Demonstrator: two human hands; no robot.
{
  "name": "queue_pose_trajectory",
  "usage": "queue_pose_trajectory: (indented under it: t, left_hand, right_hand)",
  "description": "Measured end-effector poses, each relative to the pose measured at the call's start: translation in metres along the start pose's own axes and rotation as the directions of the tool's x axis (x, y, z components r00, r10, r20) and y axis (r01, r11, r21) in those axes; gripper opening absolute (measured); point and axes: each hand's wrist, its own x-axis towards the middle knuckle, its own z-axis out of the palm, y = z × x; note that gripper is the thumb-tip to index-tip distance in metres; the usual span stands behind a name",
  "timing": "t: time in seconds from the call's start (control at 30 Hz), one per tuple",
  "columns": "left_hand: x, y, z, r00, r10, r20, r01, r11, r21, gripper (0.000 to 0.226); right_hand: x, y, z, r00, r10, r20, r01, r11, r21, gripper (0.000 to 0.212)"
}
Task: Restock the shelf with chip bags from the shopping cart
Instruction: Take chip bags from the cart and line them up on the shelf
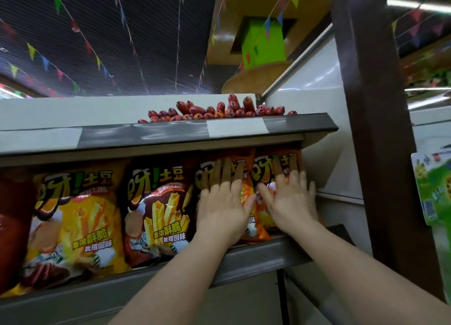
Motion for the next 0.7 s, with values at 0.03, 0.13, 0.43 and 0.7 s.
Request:
queue_pose_trajectory:
  t: [0.03,0.13,0.43,0.7]
  left_hand:
    - [-0.001,0.0,-0.002,1.0,0.002,0.02,-0.002,1.0,-0.017,0.058]
    - [-0.003,-0.003,-0.01,0.999,-0.002,0.036,0.004,0.998,-0.067,0.062]
    - [-0.08,-0.029,-0.031,0.951,0.06,-0.303,-0.153,0.944,-0.292,0.077]
    - [-0.143,-0.117,-0.06,0.951,-0.133,-0.281,0.071,0.973,-0.218,0.074]
  right_hand:
    - [-0.001,0.001,-0.001,1.0,0.002,0.008,-0.003,1.0,0.001,0.061]
    - [-0.006,0.001,-0.01,1.0,-0.011,0.023,0.011,1.0,-0.009,0.064]
    - [-0.07,-0.042,-0.011,0.86,-0.445,-0.249,0.486,0.863,0.136,0.066]
    - [-0.097,-0.147,0.002,0.713,-0.617,-0.332,0.696,0.679,0.233,0.051]
